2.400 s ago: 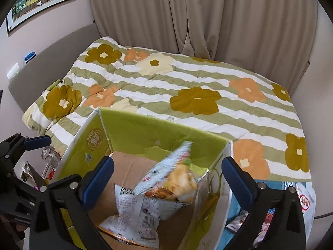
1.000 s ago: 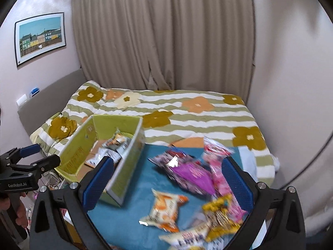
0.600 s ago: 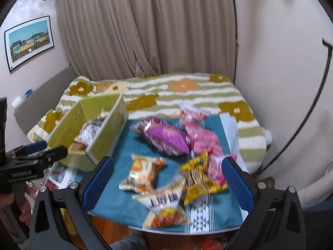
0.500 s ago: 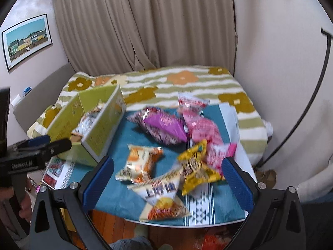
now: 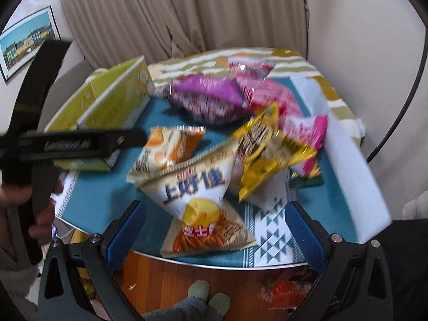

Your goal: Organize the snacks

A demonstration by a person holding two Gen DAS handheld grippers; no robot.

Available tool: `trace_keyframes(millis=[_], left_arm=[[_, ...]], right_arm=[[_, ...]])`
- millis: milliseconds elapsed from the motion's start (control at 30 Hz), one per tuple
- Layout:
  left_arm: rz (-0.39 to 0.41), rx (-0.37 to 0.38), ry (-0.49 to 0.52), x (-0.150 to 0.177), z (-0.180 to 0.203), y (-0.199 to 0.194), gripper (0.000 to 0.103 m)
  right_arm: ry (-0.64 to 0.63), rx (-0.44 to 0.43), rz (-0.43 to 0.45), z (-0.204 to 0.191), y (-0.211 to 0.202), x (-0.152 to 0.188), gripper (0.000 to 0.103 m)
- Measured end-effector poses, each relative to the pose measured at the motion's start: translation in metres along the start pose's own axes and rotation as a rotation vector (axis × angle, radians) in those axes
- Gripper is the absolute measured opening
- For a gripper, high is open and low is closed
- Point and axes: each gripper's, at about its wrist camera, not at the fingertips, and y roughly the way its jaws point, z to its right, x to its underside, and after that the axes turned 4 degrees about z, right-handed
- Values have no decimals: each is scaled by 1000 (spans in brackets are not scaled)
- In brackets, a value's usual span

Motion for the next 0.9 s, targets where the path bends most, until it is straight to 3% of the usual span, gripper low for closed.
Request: trace_keyframes(millis=[300, 500, 567, 700, 900], left_arm=[[-71, -8, 38, -6, 7, 47, 102], [-109, -2, 33, -6, 1, 68, 93], [-121, 21, 19, -6, -3, 73, 78], [-126, 22, 47, -8, -2, 77, 70], [-124, 21, 83, -12, -1, 78, 67]], right_arm=[[-33, 16, -31, -11, 24, 11, 103], [-39, 23, -43, -14, 35, 11, 100], [-45, 30, -50, -16, 40, 11, 100], [-44, 14, -75, -16, 47, 12, 87], [-46, -1, -88, -17, 56, 11, 75]])
